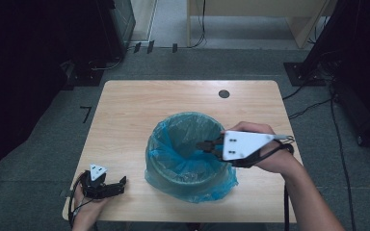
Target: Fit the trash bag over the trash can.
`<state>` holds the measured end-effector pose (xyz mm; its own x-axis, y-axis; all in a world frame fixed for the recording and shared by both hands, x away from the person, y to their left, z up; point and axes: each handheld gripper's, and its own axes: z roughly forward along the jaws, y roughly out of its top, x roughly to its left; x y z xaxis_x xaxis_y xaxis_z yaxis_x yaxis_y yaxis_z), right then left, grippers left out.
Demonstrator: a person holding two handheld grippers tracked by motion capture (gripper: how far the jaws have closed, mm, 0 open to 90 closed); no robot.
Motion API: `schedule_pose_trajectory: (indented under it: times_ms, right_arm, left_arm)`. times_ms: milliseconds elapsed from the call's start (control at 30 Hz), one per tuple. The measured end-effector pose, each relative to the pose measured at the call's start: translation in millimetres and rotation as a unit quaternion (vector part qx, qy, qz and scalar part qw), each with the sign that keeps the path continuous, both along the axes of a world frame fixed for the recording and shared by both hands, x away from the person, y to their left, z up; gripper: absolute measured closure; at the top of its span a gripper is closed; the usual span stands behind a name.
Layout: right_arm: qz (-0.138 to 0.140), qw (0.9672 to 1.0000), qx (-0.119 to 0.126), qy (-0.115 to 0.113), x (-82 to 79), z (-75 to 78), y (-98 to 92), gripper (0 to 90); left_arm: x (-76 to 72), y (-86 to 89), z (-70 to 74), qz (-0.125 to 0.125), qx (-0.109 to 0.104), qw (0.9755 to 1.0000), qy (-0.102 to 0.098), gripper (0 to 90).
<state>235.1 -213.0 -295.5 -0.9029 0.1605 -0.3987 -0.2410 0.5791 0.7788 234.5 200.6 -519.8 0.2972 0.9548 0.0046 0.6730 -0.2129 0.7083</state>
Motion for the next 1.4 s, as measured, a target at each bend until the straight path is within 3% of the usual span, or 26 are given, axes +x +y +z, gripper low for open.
schedule_pose_trajectory:
  times_ms: [167,400,433,467,600,700,767,800,833,867,1000,1100,1233,1300,1400]
  right_arm:
    - [0.058,0.9959,-0.069,0.001,8.2,-5.7,42.3,90.0]
    - [0.113,0.9809,-0.158,0.008,27.3,-24.3,86.2,90.0]
    - [0.113,0.9809,-0.158,0.008,27.3,-24.3,86.2,90.0]
    - [0.122,0.9774,-0.172,0.011,31.9,-31.4,94.6,90.0]
    - [0.134,0.9703,-0.2,0.023,39.6,-48.6,110.5,90.0]
    - [0.145,0.9633,-0.224,0.032,44.3,-62.9,120.5,90.0]
    - [0.154,0.9567,-0.243,0.043,49.6,-75.1,127.0,90.0]
    - [0.154,0.9567,-0.243,0.043,49.6,-75.1,127.0,90.0]
    - [0.155,0.9548,-0.249,0.05,52.2,-80.3,129.4,90.0]
    - [0.161,0.9503,-0.259,0.063,58.1,-89.8,132.9,90.0]
    - [0.177,0.9441,-0.264,0.086,65.6,-101.3,133.6,90.0]
    - [0.175,0.9417,-0.273,0.091,69.0,-107.1,132.0,90.0]
    - [0.17,0.9411,-0.278,0.092,69.7,-111.0,128.4,90.0]
    - [0.173,0.9433,-0.27,0.086,68.0,-106.8,127.8,90.0]
    - [0.178,0.95,-0.245,0.077,64.3,-94.5,126.7,90.0]
  left_arm:
    - [0.1,0.0,0.0,0.0,0.0,1.0,0.0,0.0]
    - [0.7,-0.3,0.1,-0.005,0.0,1.0,0.001,0.0]
    - [0.7,-0.3,0.1,-0.005,0.0,1.0,0.001,0.0]
    - [0.8,-0.4,0.0,-0.005,0.0,1.0,0.0,0.0]
    - [0.8,-0.3,0.1,-0.005,0.0,1.0,0.0,0.0]
    - [0.8,-0.4,0.1,-0.005,0.0,1.0,0.0,0.0]
    - [0.8,-0.3,0.1,-0.005,0.0,1.0,0.0,0.0]
    - [0.8,-0.3,0.1,-0.005,0.0,1.0,0.0,0.0]
    - [0.8,-0.4,0.1,-0.005,0.0,1.0,0.0,0.0]
    - [1.0,-0.5,0.1,-0.006,0.0,1.0,0.001,0.0]
    - [1.2,-0.5,0.2,-0.007,0.0,1.0,0.001,0.0]
    - [1.5,-0.6,0.1,-0.007,0.0,1.0,0.001,0.0]
    - [1.5,-0.7,0.1,-0.007,0.0,1.0,0.001,0.0]
    - [1.5,-0.8,0.1,-0.007,-0.001,1.0,0.001,0.0]
    - [1.5,-0.8,0.1,-0.007,0.0,1.0,0.001,0.0]
